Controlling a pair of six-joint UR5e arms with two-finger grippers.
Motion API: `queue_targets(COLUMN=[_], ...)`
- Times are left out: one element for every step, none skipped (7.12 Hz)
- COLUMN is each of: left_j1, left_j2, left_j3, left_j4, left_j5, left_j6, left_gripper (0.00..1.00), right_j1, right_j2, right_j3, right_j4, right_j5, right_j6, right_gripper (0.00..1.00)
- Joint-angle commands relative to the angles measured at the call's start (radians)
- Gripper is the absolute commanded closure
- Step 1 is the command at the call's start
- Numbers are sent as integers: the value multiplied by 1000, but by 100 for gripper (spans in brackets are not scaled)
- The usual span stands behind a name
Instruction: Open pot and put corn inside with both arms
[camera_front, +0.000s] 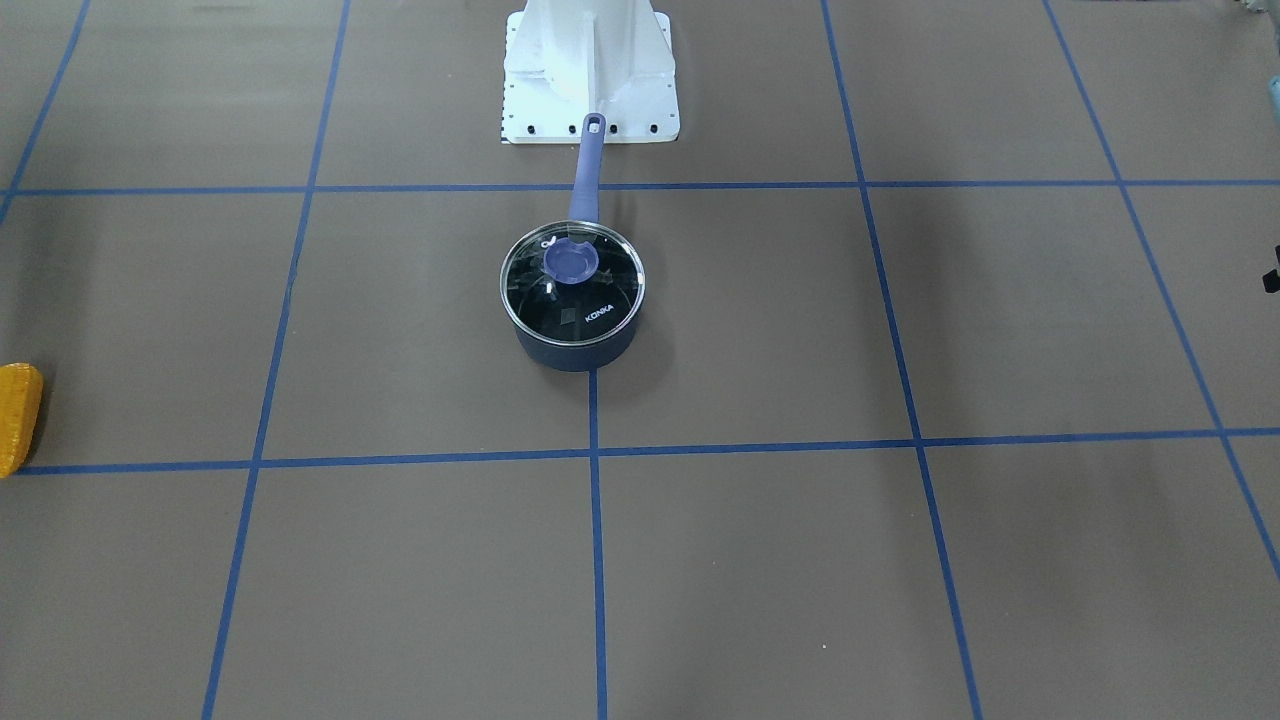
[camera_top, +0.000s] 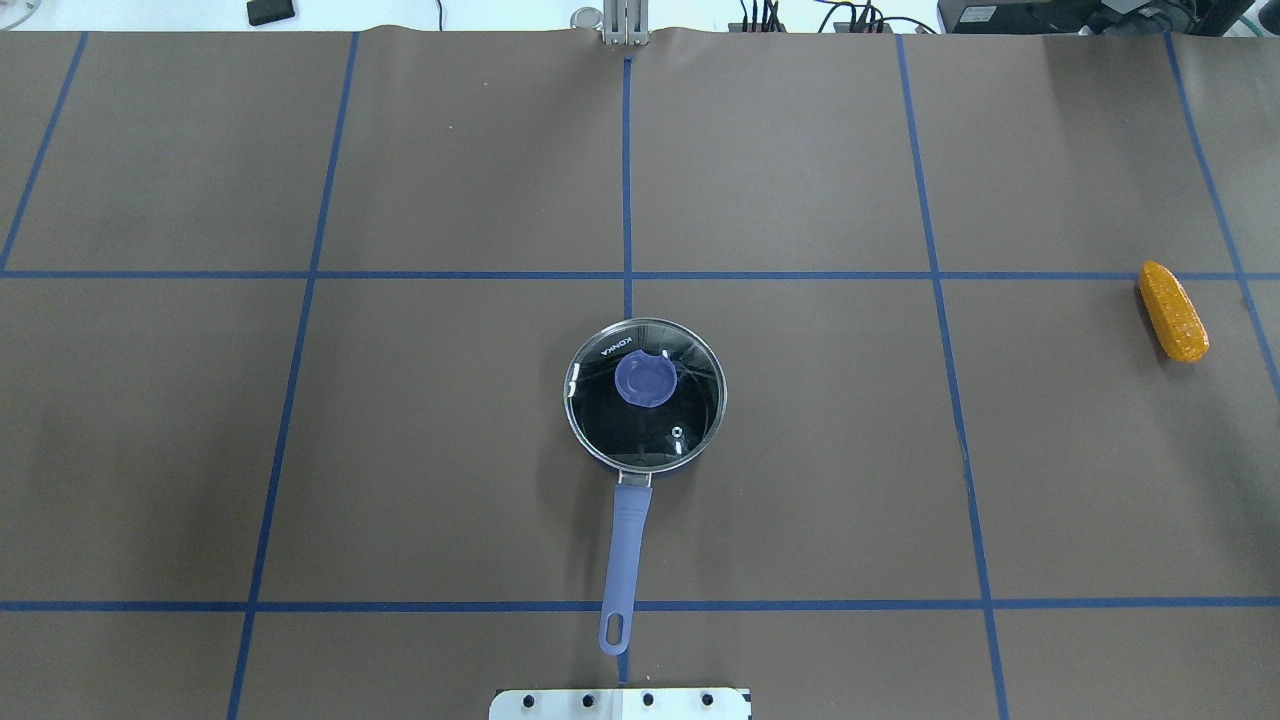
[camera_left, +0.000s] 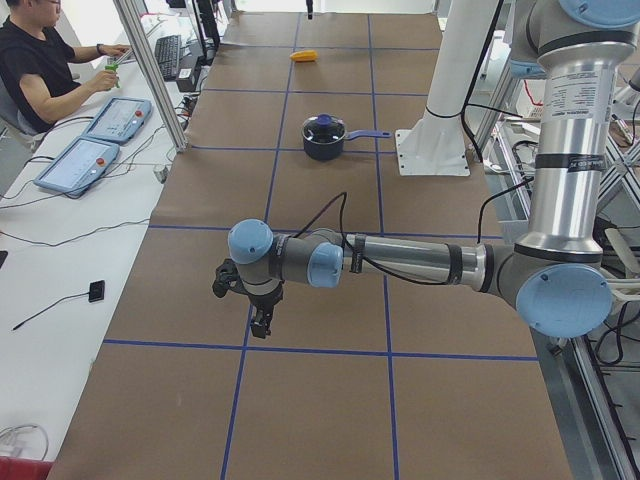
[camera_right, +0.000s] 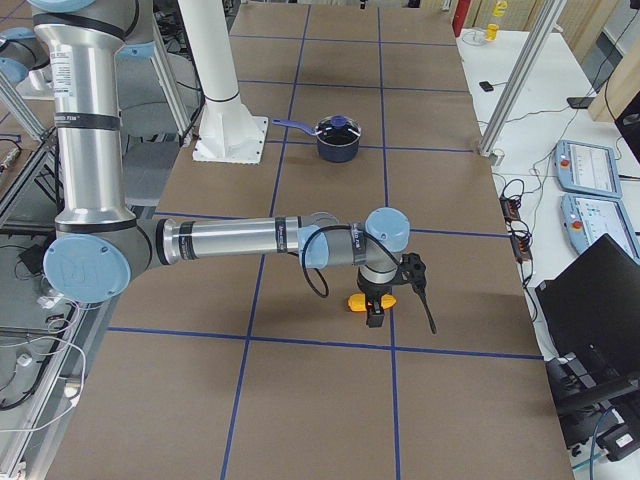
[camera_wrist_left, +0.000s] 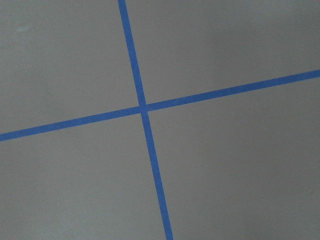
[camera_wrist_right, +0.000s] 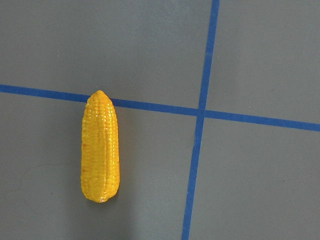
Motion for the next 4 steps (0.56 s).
queue_targets(left_j1=[2, 10, 49, 97], left_j2=[-47, -102, -141, -190], left_j3=[-11, -12, -20, -49], left_j4=[4, 12, 15, 17], left_j5=[0, -2, -17, -32], left_j6=[-65, -90, -134, -253], left_gripper=[1, 1, 1, 1], right_j1=[-1, -1, -4, -16], right_j2=[26, 45, 46, 51], right_j3=[3, -5, -3, 3], right_j4=[1, 1, 1, 1], right_j5=[-6, -9, -8, -8], right_j6=[2, 4, -8, -10], right_gripper=[0, 0, 0, 0])
